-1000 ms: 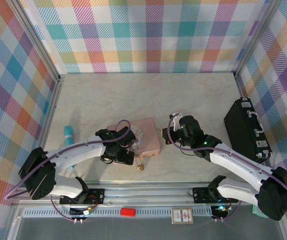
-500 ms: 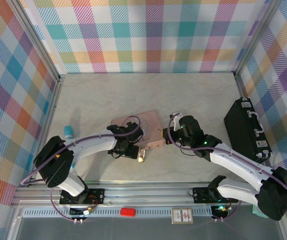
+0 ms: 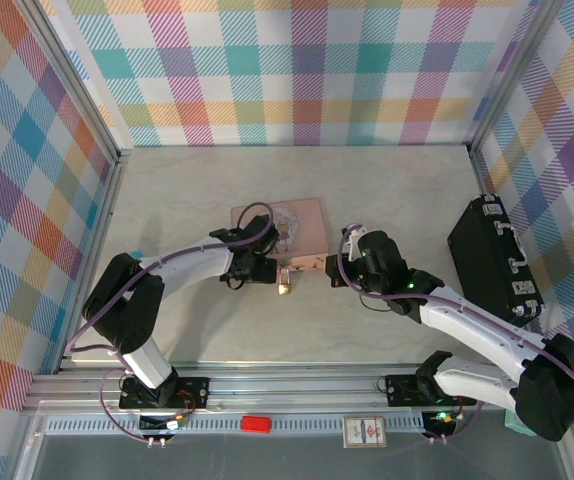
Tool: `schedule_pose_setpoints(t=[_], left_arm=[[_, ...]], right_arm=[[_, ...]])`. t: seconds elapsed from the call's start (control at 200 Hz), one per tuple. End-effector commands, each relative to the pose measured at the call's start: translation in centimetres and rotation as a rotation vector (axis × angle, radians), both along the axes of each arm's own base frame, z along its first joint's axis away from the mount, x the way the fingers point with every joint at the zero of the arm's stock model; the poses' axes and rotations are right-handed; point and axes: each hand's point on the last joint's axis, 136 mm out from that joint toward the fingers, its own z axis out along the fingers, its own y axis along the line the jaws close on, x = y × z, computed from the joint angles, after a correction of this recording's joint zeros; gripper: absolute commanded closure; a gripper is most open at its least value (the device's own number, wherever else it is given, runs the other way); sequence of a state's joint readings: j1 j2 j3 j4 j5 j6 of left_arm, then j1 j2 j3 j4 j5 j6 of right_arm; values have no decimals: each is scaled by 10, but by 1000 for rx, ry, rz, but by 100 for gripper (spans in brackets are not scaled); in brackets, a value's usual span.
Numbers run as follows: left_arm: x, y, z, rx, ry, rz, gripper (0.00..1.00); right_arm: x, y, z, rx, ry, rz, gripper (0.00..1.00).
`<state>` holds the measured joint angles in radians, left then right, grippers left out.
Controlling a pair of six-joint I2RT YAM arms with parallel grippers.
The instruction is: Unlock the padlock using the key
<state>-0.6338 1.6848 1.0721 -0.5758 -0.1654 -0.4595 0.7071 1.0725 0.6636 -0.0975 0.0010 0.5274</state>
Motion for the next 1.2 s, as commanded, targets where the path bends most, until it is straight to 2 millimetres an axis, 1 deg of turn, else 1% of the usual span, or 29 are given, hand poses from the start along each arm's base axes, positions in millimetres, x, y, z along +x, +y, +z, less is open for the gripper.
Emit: schedule_pose_setpoints(t=[0.0,0.075,0.135,0.255,0.41,0.53,0.545,0.645,0.76,0.865,1.025,1.195], left_arm=[[48,-12,19,-79,-130,13,11],[61,-15,21,-93,-152,6,10],[67,-19,23,-110,-159,-5,10],[66,-21,29,-132,-170,-24,9],[48,-18,39,-187,-195,-45,9],[26,-13,43,-245,-217,-59,9],[28,-15,48,-266,-244,-64,9],[15,-18,57,-338,-276,-104,10],[2,-32,64,-451,-303,-185,13],[-4,-43,62,-520,-306,-229,20],[-1,-55,55,-578,-322,-251,30],[6,-64,42,-582,-331,-258,33]], right_arm=[[0,-3,-4,23,20,-35,100],[0,-4,-5,21,24,-40,100],[-1,-4,-5,24,26,-42,100],[-1,-5,-6,29,37,-49,100],[-2,-6,-10,42,54,-69,100],[-1,-7,-14,46,68,-81,100],[-1,-7,-14,49,69,-83,100],[-1,-6,-14,56,73,-89,100],[0,-6,-13,66,71,-97,100],[0,-5,-13,78,78,-98,100],[0,-3,-15,99,95,-101,100],[-2,-2,-18,114,111,-109,100]])
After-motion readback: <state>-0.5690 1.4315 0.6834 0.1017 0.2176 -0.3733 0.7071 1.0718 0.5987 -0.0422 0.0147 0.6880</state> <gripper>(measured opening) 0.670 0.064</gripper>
